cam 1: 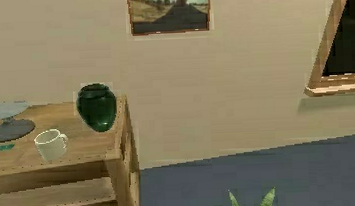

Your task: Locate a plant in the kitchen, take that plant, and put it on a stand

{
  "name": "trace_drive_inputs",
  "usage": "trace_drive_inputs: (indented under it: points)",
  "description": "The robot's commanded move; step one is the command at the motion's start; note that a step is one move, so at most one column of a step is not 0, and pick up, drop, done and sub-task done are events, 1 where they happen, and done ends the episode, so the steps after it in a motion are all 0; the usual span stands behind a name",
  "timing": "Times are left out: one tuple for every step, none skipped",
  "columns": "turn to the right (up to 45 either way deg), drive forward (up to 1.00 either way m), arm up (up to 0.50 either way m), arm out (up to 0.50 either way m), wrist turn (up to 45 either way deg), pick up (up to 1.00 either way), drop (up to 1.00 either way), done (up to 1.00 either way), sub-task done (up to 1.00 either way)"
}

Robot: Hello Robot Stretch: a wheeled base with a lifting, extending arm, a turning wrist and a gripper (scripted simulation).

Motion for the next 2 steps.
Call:
trace_drive_inputs:
  points:
    - [-12.0,0.0,0.0,0.0,0.0,0.0,0.0,0.0,0.0]
    - [0.0,0.1,0.0,0.0,0.0,0.0,0.0,0.0,0.0]
